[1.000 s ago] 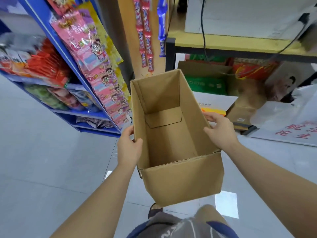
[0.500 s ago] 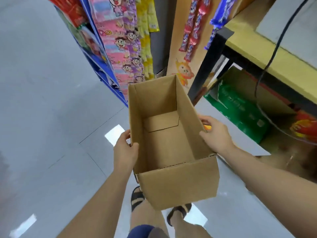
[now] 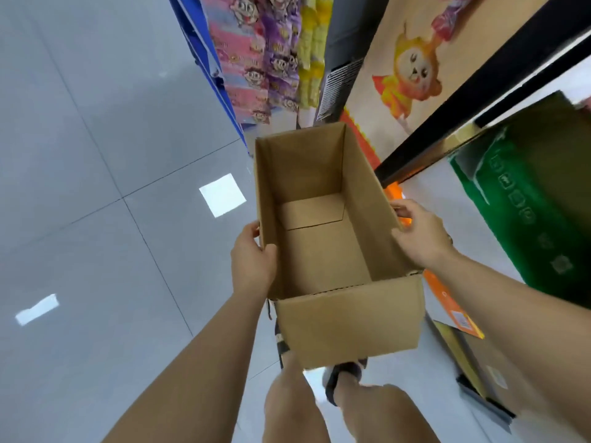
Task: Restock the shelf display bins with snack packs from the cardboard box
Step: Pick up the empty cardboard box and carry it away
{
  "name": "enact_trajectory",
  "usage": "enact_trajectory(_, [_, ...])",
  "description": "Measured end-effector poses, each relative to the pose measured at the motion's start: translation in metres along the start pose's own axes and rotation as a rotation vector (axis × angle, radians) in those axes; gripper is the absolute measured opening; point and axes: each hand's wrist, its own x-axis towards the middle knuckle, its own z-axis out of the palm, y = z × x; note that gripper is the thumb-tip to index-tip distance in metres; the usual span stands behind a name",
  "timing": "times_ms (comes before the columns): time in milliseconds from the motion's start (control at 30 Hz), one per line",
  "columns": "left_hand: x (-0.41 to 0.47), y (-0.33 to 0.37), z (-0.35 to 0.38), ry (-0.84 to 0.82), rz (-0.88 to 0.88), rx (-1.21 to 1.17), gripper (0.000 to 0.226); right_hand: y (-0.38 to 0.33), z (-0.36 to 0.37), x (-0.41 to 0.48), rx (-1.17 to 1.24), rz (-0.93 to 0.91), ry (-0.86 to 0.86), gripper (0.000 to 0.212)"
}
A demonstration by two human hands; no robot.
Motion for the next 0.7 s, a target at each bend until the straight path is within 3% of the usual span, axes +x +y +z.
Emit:
enact_trajectory(433, [0.118,-0.077,0.144,0.171,-0.055,-0.087,0.048,0.09,0.105,0.164,-0.14,-0.163,0.007,0.051])
enact_trajectory(700, [0.164,-0.096,0.202,0.142,-0.004,-0.193,0.051,0.113,0.142,0.224,-0.232,-0.095,0.068,0.051])
